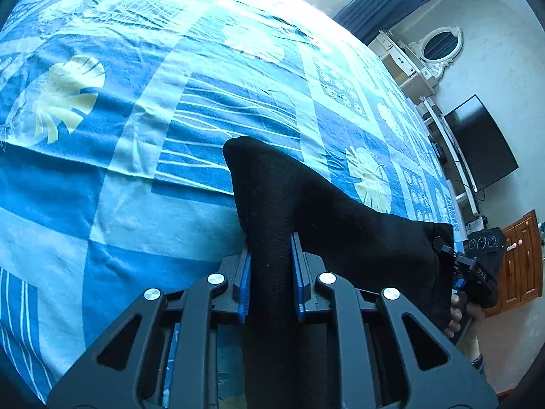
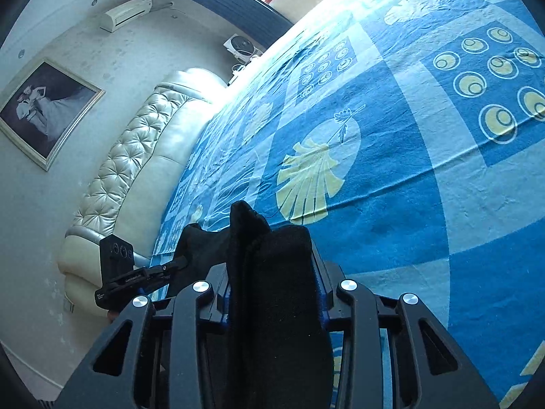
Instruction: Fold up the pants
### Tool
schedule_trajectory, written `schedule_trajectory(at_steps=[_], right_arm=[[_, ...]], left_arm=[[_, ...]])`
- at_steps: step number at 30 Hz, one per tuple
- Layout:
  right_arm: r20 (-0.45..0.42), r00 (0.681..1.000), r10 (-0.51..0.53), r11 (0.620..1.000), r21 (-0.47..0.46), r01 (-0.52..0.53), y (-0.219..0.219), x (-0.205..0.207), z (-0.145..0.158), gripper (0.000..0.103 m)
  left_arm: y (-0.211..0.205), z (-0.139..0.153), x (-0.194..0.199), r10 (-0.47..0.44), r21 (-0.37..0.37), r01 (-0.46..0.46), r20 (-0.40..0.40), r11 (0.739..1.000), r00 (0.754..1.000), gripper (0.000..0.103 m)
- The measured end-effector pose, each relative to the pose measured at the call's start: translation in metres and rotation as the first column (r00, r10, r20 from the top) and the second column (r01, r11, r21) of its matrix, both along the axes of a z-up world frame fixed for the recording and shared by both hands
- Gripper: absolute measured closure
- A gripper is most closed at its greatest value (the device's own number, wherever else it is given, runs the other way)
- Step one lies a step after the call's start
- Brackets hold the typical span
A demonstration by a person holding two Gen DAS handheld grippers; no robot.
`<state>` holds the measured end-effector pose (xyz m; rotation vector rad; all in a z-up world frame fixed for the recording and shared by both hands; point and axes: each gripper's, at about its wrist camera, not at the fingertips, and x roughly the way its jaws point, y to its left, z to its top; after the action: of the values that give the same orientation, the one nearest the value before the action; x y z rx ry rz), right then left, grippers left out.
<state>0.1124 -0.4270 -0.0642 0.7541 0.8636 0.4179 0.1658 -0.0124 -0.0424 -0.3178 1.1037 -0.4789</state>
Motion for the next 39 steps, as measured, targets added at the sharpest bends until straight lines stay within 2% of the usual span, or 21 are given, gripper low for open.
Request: schedule_trajectory(at_steps=[2, 4, 6, 12, 20, 24, 30, 35, 39], right_arm=[[-0.045, 0.999, -0.002, 1.000, -0.025, 0.001, 0.004, 0.014, -0.009, 0.067], [-0.103, 0.995, 0.002, 0.999, -0.042, -0.006, 0.004, 0.022, -0.022, 0.067], [-0.122, 0.993, 0.002, 1.000, -0.021, -0.004, -0.001, 0.022, -0.032, 0.067], [-0.120, 0.993, -0.012, 1.000, 0.002, 0.013, -0.004, 0.016, -0.033, 0.067], [-0.105, 0.994, -0.016, 1.000, 0.017, 0.018, -0.007, 0.013, -0.037, 0.066], [-0.086, 0.996, -0.011, 1.000, 0.019, 0.013, -0.008, 0.013, -0.039, 0.066], [-0.077, 0.997, -0.010, 1.000, 0.011, 0.011, -0.007, 0.011, -0.039, 0.066], [-0.066, 0.998, -0.014, 1.000, 0.009, 0.015, -0.006, 0.011, -0.038, 0.066], [-0.054, 0.998, -0.020, 1.000, 0.010, 0.021, -0.006, 0.009, -0.039, 0.065]], left_arm=[[0.001, -0.007, 0.004, -0.011, 0.049, 0.011, 0.004, 0.999, 1.000, 0.083], [0.002, -0.013, 0.002, -0.007, 0.048, 0.007, 0.002, 0.999, 1.000, 0.083], [0.005, -0.017, 0.000, -0.002, 0.030, 0.002, 0.012, 1.000, 1.000, 0.082], [0.010, -0.024, 0.000, 0.015, -0.007, -0.015, 0.004, 1.000, 1.000, 0.081], [0.007, -0.022, -0.005, 0.020, 0.015, -0.021, 0.037, 1.000, 0.999, 0.081], [0.006, -0.023, -0.010, 0.012, 0.024, -0.014, 0.083, 1.000, 0.996, 0.080], [0.011, -0.027, -0.015, 0.026, -0.014, -0.025, 0.111, 1.000, 0.993, 0.079], [0.010, -0.028, -0.017, 0.014, -0.008, -0.013, 0.139, 1.000, 0.990, 0.078], [0.014, -0.032, -0.017, 0.032, -0.048, -0.026, 0.128, 0.999, 0.991, 0.077]])
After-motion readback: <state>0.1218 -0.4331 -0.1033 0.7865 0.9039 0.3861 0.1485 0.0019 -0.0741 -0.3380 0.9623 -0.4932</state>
